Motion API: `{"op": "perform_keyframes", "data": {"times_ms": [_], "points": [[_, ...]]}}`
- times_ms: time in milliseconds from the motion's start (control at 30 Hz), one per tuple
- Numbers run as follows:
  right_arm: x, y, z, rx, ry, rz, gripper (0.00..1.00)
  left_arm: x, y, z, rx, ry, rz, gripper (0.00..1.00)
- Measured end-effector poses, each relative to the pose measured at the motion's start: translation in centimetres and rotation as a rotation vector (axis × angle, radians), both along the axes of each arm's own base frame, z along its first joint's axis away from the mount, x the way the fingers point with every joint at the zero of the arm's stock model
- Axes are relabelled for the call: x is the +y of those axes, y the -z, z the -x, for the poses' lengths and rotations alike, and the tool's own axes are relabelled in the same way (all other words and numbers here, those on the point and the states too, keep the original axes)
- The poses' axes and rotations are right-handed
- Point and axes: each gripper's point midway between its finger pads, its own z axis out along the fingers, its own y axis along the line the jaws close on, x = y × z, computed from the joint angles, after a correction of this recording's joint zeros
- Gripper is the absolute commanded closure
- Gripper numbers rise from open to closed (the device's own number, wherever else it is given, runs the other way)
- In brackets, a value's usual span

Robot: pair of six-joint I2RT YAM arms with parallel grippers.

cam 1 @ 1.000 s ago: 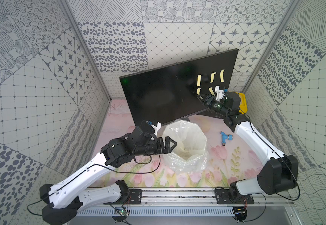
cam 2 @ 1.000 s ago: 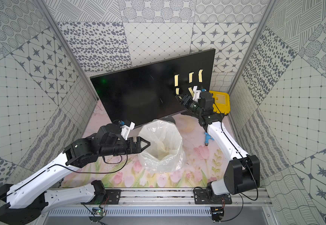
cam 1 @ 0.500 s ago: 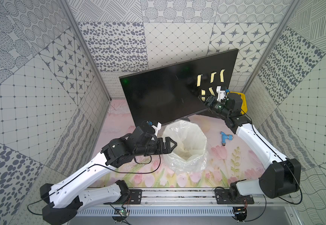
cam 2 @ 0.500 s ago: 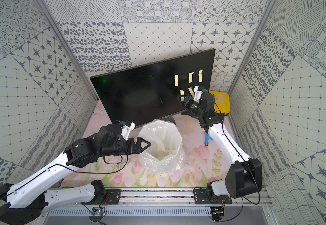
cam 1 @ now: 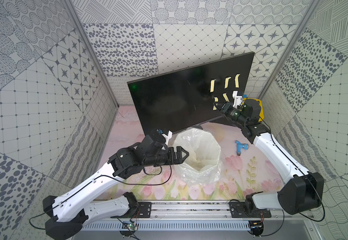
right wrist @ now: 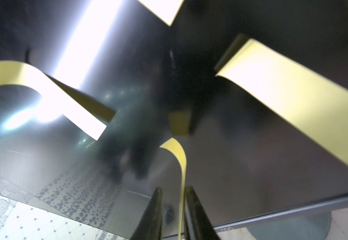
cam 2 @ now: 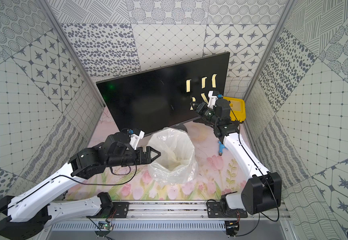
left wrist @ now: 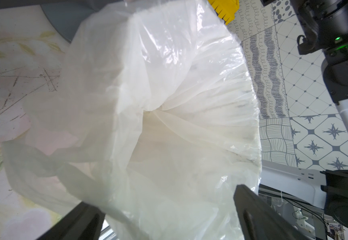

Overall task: Remove the sticky note from the monitor
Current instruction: Tear off the sticky note from the monitor, then place the sticky note in the trash bin.

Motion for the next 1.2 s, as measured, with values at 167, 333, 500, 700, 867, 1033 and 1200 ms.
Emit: {"op": "perform_keyframes", "data": {"times_ms": [167, 333, 500, 700, 867, 1033, 1200], "points": [[-0.1, 0.3, 0.5, 0.002, -0.005, 0.009, 1.00, 0.0, 0.1, 0.0, 0.002, 0.000, -0.002, 0.01], [-0.4, 0.2, 3.0, 0.005, -0.020, 0.014, 1.00, 0.0, 0.2, 0.0, 0.002, 0.000, -0.002, 0.01], [-0.6, -2.4, 6.5, -0.047, -0.059, 0.010, 1.00, 0.2, 0.3, 0.1, -0.001, -0.003, -0.003, 0.01], [1.4, -4.1, 11.4, -0.083, -0.191, 0.044, 1.00, 0.6, 0.3, 0.0, -0.012, -0.017, -0.006, 0.01], [5.1, -2.8, 15.1, -0.046, -0.347, 0.108, 1.00, 0.9, 0.4, -0.2, -0.023, -0.032, -0.010, 0.01], [8.0, 0.2, 18.3, 0.021, -0.470, 0.196, 1.00, 0.8, 0.3, -0.4, -0.033, -0.039, -0.006, 0.01], [9.7, 3.6, 20.3, 0.094, -0.541, 0.311, 0.66, 0.5, 0.2, -0.7, -0.041, -0.041, 0.001, 0.01]]}}
